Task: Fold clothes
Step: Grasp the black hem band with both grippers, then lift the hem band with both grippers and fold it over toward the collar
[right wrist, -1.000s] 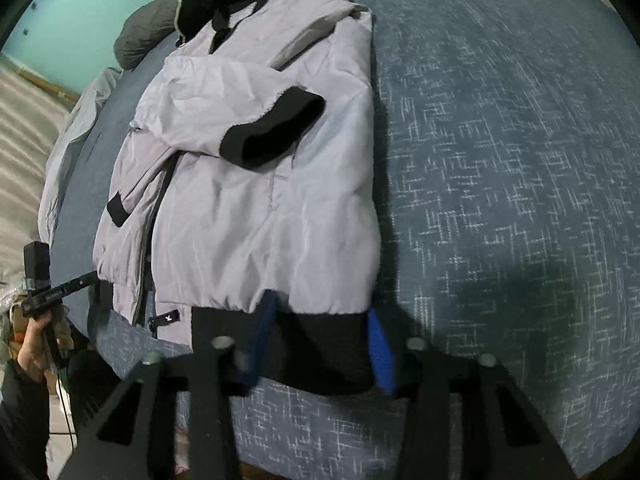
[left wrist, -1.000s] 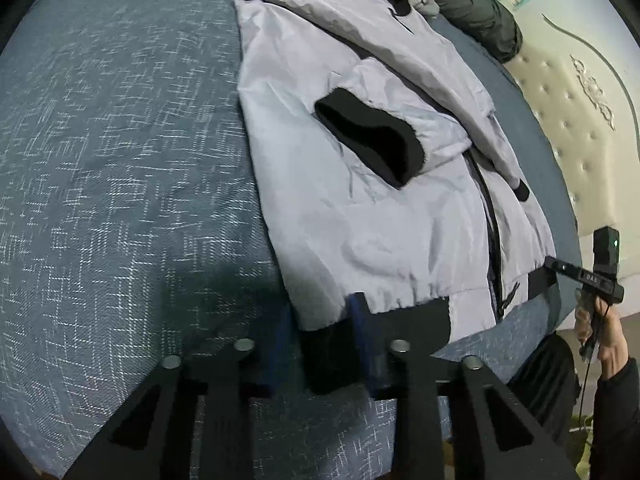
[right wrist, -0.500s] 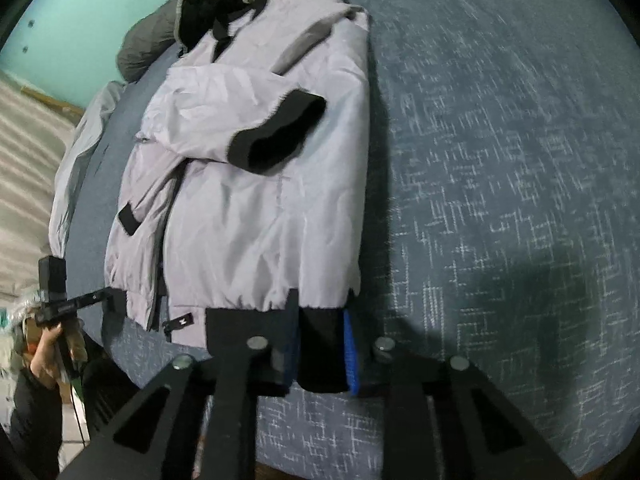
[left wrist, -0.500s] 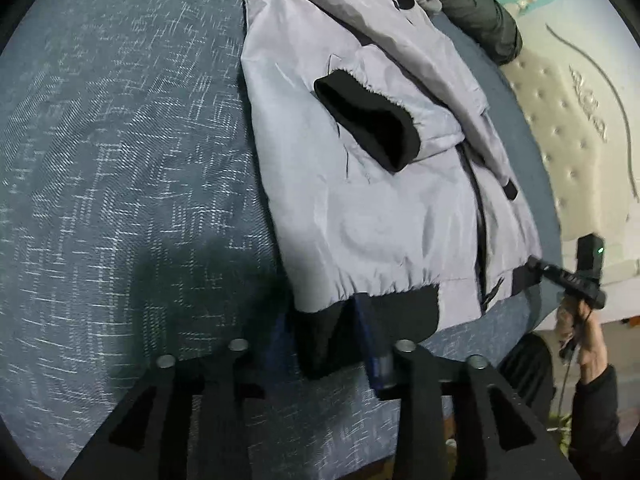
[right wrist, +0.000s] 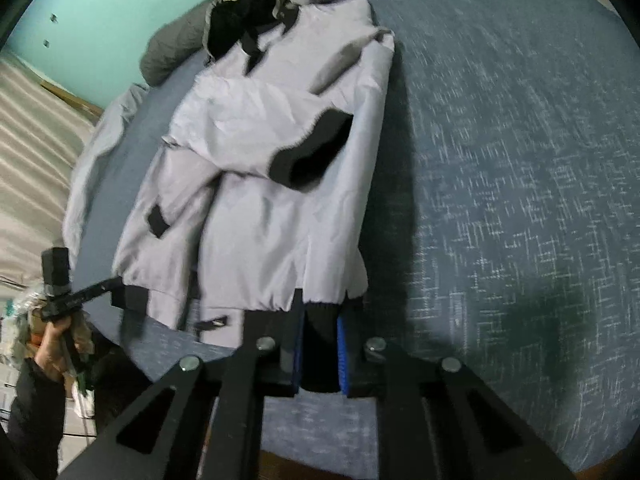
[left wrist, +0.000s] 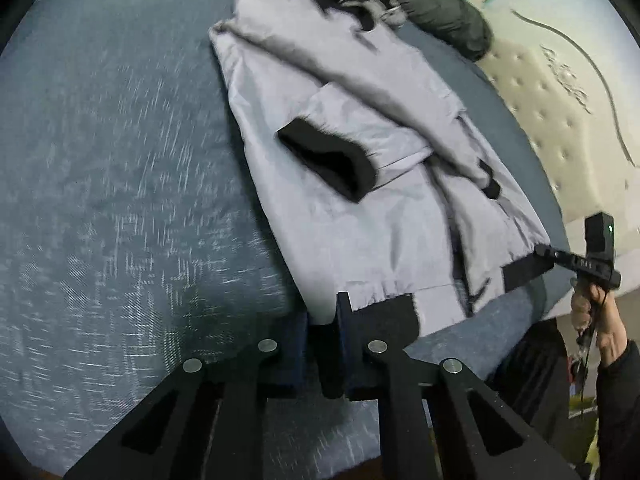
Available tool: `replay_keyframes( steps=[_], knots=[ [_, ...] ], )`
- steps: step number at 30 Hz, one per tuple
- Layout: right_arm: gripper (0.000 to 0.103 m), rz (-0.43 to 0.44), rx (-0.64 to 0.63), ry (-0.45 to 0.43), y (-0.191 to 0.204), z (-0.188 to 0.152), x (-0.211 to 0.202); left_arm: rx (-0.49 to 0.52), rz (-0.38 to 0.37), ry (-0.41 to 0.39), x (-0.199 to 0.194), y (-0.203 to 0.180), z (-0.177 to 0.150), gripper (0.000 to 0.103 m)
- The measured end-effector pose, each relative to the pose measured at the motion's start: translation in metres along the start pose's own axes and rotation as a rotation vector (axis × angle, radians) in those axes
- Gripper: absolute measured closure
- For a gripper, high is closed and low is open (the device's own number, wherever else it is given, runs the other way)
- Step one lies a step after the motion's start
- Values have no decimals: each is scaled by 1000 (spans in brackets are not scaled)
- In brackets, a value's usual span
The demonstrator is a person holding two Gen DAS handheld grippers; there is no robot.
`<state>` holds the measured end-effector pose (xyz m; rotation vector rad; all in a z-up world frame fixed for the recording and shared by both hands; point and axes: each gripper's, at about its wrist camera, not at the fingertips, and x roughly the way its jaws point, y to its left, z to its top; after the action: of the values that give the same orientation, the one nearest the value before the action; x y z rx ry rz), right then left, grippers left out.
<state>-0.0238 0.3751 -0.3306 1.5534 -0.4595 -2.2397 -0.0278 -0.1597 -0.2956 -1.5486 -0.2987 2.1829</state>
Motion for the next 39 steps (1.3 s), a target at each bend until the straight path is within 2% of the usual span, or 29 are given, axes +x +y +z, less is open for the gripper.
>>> replay_keyframes(
  steps=[7,18,27,34,39],
  knots=[
    [92,68,-50,-41,31,-5,-42,93,17,-29,-40,-24,12,90],
    [93,158,-137,-95,79,-34,-99,218,28,-70,-92,-69,-4,90],
    [93,189,-223,-115,109,-47,-135,292,27,-99,-126,-88,-20,90],
    [93,187,-254,-145,118,-31,-144,294,25,-120,-131,-90,2,91],
    [93,197,-243,-155,121,1,-143,270,9,-128,-131,-85,39,91]
  ],
)
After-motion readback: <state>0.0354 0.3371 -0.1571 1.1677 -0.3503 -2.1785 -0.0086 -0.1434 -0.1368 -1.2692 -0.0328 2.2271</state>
